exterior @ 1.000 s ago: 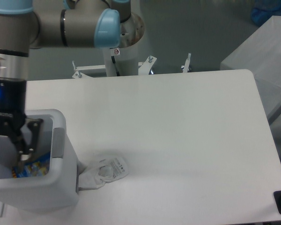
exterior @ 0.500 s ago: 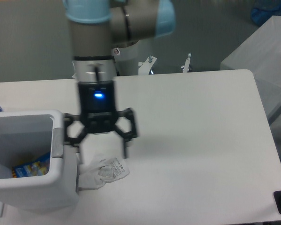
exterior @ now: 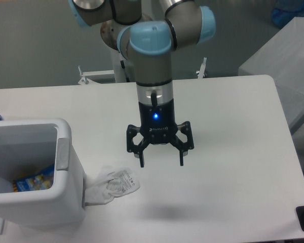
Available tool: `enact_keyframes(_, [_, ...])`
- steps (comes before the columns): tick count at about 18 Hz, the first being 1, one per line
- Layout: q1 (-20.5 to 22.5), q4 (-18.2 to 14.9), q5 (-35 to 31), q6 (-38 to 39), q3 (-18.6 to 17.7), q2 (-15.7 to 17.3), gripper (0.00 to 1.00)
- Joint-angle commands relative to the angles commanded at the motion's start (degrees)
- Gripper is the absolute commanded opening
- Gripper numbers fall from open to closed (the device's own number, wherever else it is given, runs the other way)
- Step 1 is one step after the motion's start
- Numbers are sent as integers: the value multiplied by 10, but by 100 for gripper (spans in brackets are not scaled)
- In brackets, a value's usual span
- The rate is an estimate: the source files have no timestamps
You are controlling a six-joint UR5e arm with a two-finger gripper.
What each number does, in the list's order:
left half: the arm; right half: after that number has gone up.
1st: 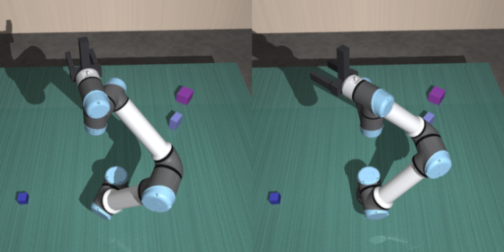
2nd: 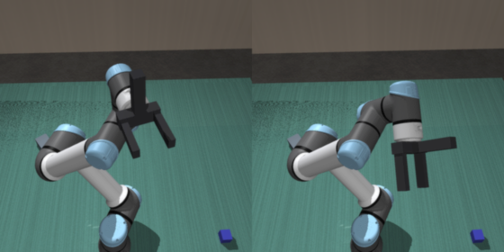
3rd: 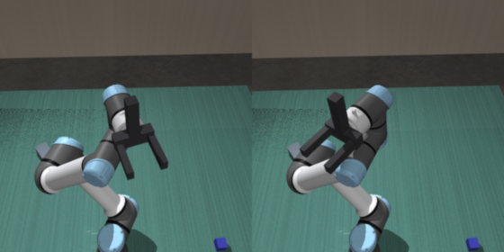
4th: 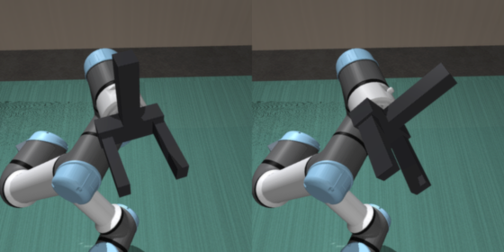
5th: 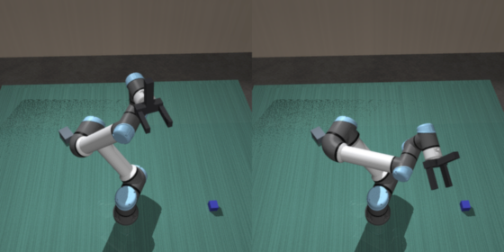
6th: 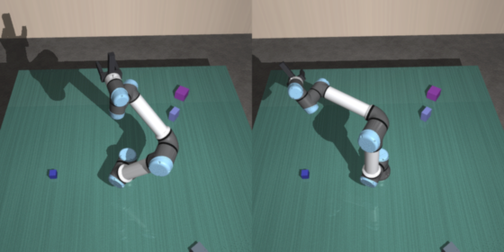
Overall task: Place the trash in the trash can
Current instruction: 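Raise the gripper out of the bin and move toward the white bag, then lower the gripper onto the crumpled white bag and close it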
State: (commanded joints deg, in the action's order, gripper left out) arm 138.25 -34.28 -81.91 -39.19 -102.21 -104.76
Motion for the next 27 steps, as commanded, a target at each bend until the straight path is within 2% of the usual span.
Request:
enact_keyframes(2, [-2, -10, -3, -22, -11, -9, 100])
enact_keyframes(4, [-6, -11, -25, -97, -31, -21, 100])
enact_keyframes(6, [-36, -11, -36, -128, -34, -41, 100])
enact_keyframes(10, [-79, -8, -50, -130, -33, -79, 100])
enact_keyframes(13, [-91, -8, -62, -130, -47, -88, 100])
enact_keyframes(17, [-118, -5, -103, -128, -45, -124, 100])
enact_keyframes(21, [-124, -2, -105, -127, -44, -128, 100])
enact_keyframes(23, [-124, 0, -105, -126, -42, -134, 93])
enact_keyframes(27, [-126, -1, -105, -123, -40, -137, 69])
